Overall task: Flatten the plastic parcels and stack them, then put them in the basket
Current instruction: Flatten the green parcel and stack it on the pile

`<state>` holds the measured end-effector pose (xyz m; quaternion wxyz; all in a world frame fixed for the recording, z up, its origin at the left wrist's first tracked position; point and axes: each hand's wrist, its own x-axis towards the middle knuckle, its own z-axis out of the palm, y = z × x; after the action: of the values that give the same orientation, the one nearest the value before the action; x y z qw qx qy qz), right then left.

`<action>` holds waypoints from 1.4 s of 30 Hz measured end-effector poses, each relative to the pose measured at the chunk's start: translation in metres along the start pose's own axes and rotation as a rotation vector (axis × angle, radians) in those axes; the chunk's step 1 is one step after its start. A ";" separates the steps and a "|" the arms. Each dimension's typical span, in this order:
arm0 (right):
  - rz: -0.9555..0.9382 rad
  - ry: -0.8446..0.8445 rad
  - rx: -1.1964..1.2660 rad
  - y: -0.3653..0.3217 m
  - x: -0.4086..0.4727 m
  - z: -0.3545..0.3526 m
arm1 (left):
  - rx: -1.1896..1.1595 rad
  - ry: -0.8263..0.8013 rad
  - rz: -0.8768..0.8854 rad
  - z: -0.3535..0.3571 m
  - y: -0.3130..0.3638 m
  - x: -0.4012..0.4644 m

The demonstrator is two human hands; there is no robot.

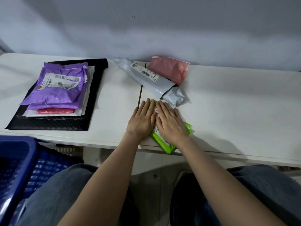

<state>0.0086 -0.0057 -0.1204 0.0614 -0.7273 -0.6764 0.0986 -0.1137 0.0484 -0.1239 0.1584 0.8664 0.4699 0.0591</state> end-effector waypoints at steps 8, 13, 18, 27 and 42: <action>0.004 -0.031 0.021 0.001 0.000 -0.005 | 0.014 -0.017 -0.001 0.000 -0.001 0.003; 0.010 -0.020 -0.001 0.000 0.000 -0.005 | -0.001 -0.046 0.002 -0.002 0.000 0.004; 0.008 -0.024 -0.004 0.000 0.000 -0.003 | -0.021 -0.064 0.002 -0.004 0.000 0.004; 0.002 -0.099 0.050 0.000 0.002 -0.014 | -0.053 -0.104 -0.004 -0.022 -0.004 0.015; 0.148 -0.042 0.408 -0.011 0.024 -0.053 | -0.788 0.030 -0.273 -0.110 -0.050 0.026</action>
<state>0.0118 0.0217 -0.0676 0.1859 -0.7451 -0.5885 0.2528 -0.1667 0.1196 -0.0376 0.4775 0.6682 0.5241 0.2254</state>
